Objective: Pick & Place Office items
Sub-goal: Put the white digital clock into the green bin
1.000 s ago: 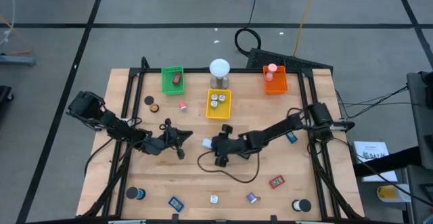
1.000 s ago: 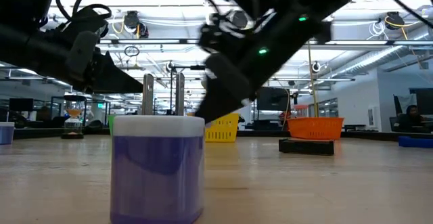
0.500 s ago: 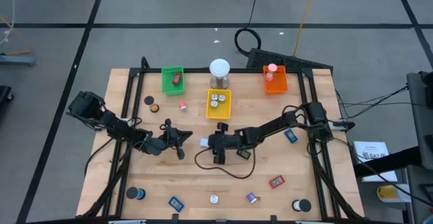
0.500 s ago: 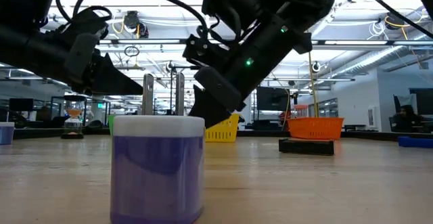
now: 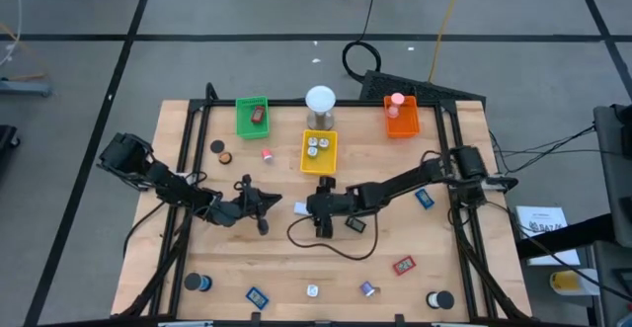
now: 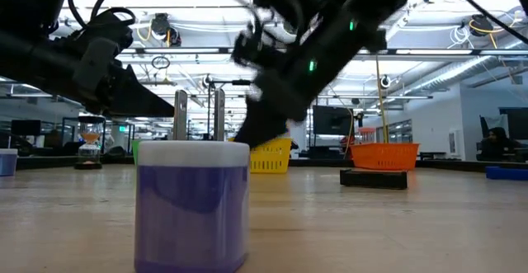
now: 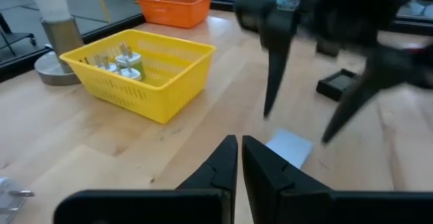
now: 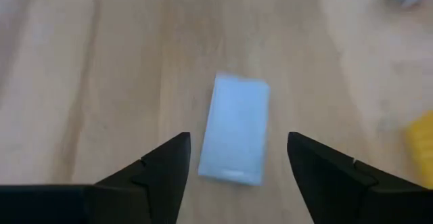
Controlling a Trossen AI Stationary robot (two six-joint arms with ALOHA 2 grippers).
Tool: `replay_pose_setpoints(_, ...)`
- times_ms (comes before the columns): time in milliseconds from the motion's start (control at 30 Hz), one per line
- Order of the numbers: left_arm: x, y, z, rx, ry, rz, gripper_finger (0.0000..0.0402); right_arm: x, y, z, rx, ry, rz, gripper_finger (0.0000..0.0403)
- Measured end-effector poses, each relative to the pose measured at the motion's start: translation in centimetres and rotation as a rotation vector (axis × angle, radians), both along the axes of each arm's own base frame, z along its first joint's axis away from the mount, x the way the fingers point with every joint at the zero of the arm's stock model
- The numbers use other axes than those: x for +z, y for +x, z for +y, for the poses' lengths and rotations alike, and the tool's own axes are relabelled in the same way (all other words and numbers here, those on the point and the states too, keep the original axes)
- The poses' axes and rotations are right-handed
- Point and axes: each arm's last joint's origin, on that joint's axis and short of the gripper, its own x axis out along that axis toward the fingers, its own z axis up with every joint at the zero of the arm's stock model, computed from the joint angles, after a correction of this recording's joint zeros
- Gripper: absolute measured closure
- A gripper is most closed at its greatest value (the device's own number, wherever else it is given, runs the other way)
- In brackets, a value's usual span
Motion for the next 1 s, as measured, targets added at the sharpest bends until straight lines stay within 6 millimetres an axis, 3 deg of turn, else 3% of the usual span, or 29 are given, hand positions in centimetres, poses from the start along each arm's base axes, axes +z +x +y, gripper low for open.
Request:
replay_pose_setpoints(133, 0.0, 0.1, -0.1, -0.076, -0.034, 0.010, 0.0378, 3.5, -2.0, 0.2, -0.022, -0.095, 0.034, 0.0204)
replay_pose_setpoints(267, 0.3, 0.8, 0.0, -0.156, -0.075, 0.007, 0.0378, 6.4, -4.3, 0.3, -0.066, -0.223, -0.048, 0.0273)
replay_pose_setpoints(500, 2.0, 2.8, -0.2, -0.259, 0.002, -0.018, 0.0378, 5.9, -9.6, -1.1, -0.053, -0.193, -0.232, 0.0394)
replay_pose_setpoints(733, 3.9, 5.3, -0.3, -0.340, -0.012, -0.015, 0.0378, 4.9, -14.2, -2.8, -0.129, -0.097, -0.536, 0.0365)
replay_pose_setpoints(867, 4.5, 6.6, 0.1, -0.315, -0.045, 0.062, 0.0378, 4.7, -16.5, -3.3, -0.130, -0.107, -0.616, 0.0361)
replay_pose_setpoints(1000, 5.5, 7.7, -0.1, -0.334, 0.030, 0.104, 0.0395, 4.7, -18.0, -3.6, -0.137, -0.092, -0.666, 0.0368)
